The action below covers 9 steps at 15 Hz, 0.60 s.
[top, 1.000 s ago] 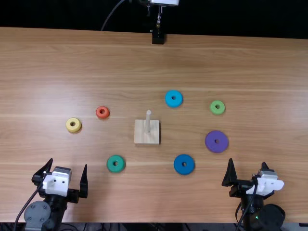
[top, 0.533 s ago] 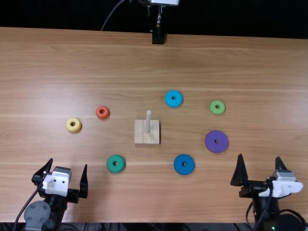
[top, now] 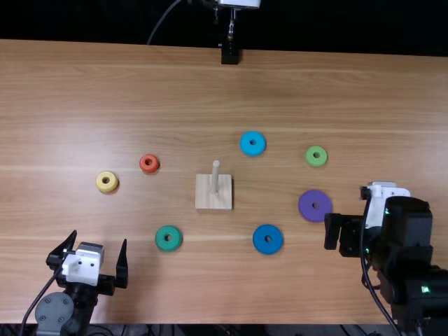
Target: Build the Hanoi tower: stack the rings onto the peg from bottom to top in this color order: purple, dark blue, light blue, dark green, light green, yellow, orange.
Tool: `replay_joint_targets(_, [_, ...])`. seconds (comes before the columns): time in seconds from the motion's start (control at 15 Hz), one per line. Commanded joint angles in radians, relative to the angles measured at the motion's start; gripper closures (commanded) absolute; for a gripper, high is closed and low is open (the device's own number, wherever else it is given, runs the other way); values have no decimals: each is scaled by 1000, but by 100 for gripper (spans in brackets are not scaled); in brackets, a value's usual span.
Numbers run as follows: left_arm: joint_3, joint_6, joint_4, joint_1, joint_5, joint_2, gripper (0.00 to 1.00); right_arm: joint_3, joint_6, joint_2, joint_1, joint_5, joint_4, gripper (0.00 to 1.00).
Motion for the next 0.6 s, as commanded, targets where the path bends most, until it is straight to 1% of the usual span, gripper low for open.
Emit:
replay_joint_targets(0.0, [-105, 14, -79, 11, 15, -12, 0, 76, 78, 15, 35, 1, -2, 0])
replay_joint_targets(0.07, [-105, 14, -79, 11, 15, -12, 0, 79, 124, 99, 47, 1, 2, 0])
replay_joint_targets(0.13, [-105, 14, -79, 11, 15, -12, 0, 88, 143, 173, 64, 1, 2, 0])
replay_joint_targets(0.27, [-105, 14, -79, 11, 15, -12, 0, 102, 143, 279, 116, 5, 8, 0])
replay_joint_targets(0.4, [-105, 14, -79, 11, 15, -12, 0, 125, 143, 418, 119, 8, 19, 0])
replay_joint_targets(0.53, [-105, 14, -79, 11, 15, -12, 0, 146, 133, 503, 115, 7, 19, 0])
